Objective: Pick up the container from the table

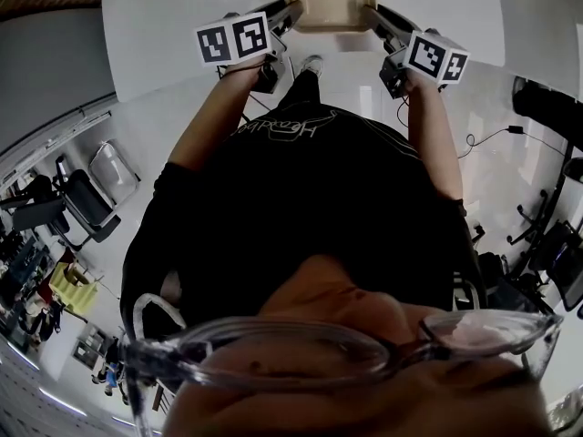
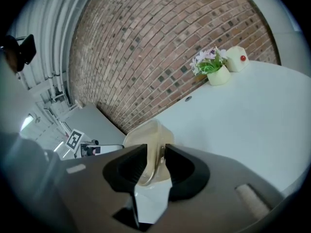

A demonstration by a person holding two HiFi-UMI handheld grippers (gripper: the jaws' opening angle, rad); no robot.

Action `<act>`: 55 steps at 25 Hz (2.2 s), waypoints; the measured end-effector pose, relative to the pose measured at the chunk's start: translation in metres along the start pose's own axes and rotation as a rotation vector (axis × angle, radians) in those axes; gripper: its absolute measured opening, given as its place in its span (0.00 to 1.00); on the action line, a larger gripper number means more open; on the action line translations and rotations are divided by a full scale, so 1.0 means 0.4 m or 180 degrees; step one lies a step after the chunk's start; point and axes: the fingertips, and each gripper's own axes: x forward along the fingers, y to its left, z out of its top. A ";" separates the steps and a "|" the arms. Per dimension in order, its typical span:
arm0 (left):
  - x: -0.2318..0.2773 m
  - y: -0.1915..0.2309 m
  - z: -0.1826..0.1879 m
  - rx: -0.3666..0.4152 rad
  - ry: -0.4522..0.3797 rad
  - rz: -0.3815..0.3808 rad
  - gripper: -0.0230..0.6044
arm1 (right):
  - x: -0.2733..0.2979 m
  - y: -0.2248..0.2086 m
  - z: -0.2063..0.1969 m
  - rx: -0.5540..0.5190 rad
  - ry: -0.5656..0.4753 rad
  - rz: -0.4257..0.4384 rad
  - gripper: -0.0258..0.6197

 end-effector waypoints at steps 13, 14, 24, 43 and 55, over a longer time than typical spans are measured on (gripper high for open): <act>-0.167 -0.222 0.044 0.0604 -0.0474 -0.0193 0.24 | -0.204 0.182 0.076 -0.0619 -0.0552 0.0102 0.23; -0.176 -0.238 0.046 0.0627 -0.0504 -0.0213 0.24 | -0.219 0.193 0.082 -0.0648 -0.0596 0.0106 0.23; -0.211 -0.304 0.023 0.0785 -0.0661 -0.0347 0.24 | -0.302 0.232 0.070 -0.0738 -0.0834 0.0125 0.23; -0.220 -0.311 0.022 0.0909 -0.0680 -0.0263 0.24 | -0.308 0.238 0.066 -0.0725 -0.0891 0.0117 0.23; -0.223 -0.338 -0.015 0.0965 -0.0684 -0.0239 0.24 | -0.348 0.233 0.041 -0.0733 -0.0918 0.0114 0.23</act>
